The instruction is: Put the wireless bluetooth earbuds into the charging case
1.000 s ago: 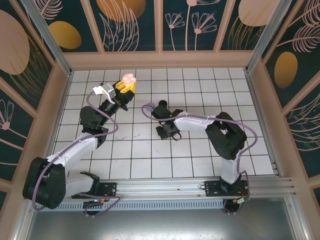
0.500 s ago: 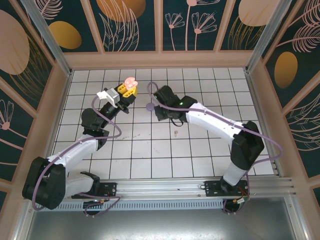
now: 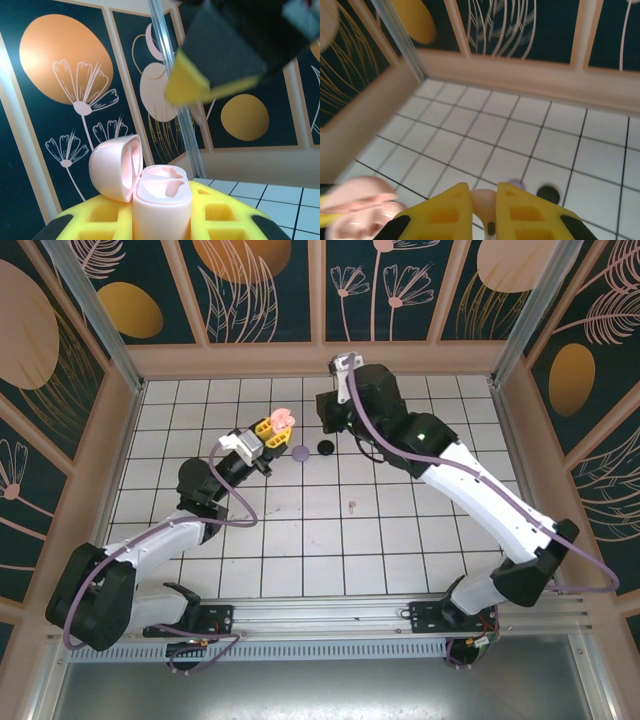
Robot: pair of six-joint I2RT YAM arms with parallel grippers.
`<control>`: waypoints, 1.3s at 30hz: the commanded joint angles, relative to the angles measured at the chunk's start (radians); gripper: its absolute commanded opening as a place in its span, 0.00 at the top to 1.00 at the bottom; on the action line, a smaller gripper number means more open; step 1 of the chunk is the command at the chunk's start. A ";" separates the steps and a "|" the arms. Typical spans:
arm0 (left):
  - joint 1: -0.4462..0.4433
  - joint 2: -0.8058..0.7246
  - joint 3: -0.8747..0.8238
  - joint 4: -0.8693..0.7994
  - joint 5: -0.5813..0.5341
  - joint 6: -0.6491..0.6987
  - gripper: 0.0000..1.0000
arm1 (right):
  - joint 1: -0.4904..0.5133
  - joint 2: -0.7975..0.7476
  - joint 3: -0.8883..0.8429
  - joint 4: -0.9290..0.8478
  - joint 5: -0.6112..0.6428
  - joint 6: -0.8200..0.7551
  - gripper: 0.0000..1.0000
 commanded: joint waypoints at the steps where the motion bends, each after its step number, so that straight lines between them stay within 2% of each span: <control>1: -0.013 0.020 0.024 0.007 0.018 0.039 1.00 | -0.003 -0.075 -0.051 0.131 -0.064 -0.039 0.85; 6: -0.023 0.052 0.060 -0.005 0.036 0.006 1.00 | 0.000 -0.143 -0.157 0.265 -0.158 -0.046 0.85; 18: -0.035 0.094 0.123 -0.008 0.076 -0.131 1.00 | 0.012 -0.189 -0.348 0.521 -0.255 -0.038 0.85; 39: -0.047 0.087 0.137 -0.032 0.085 -0.148 1.00 | 0.027 -0.127 -0.395 0.603 -0.296 -0.005 0.85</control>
